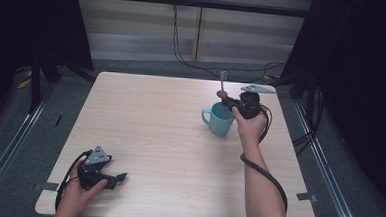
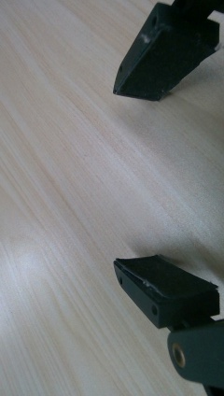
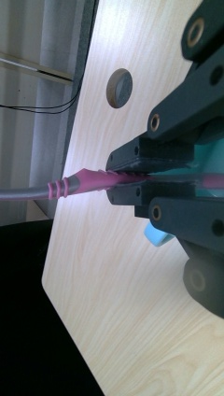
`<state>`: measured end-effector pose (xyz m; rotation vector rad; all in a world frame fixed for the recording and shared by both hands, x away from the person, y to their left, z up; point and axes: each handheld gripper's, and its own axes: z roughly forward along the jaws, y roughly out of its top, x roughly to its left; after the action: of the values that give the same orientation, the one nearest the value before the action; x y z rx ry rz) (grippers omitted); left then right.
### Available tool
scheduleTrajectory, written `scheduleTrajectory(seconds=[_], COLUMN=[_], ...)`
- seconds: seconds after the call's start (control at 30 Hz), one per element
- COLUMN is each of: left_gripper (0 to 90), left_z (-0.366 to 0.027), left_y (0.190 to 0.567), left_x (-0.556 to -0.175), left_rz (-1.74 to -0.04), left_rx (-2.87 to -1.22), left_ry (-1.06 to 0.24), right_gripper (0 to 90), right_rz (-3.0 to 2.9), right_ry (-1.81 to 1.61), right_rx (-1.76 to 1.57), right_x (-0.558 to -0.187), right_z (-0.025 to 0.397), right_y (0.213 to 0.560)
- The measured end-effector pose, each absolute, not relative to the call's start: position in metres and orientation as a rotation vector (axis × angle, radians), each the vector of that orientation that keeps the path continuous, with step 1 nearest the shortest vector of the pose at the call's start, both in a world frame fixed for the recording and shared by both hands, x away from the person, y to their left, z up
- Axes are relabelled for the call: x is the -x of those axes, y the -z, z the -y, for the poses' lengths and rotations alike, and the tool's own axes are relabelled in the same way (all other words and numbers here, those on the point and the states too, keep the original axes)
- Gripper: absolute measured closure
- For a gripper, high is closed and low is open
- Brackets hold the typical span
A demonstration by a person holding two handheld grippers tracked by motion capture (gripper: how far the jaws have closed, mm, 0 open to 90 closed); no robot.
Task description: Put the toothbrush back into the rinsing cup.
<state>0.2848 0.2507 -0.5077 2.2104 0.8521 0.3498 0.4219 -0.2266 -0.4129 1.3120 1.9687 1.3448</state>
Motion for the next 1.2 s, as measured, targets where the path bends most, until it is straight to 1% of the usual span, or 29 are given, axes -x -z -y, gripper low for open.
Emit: scheduleTrajectory(seconds=[1.0, 1.2], left_gripper=[13.6, 13.6], left_z=[-0.25, -0.25], left_y=[0.508, 0.508], left_x=[-0.284, -0.284], left_rz=[-0.855, -0.856], left_rx=[-2.208, -2.207], left_ry=[-0.351, -0.35], right_gripper=[83.0, 81.3], right_rz=[-1.996, -2.002], right_ry=[-1.274, -1.261], right_rx=[-1.332, -1.339], right_x=[-0.418, -0.417], right_z=[0.228, 0.229], right_y=[0.427, 0.427])
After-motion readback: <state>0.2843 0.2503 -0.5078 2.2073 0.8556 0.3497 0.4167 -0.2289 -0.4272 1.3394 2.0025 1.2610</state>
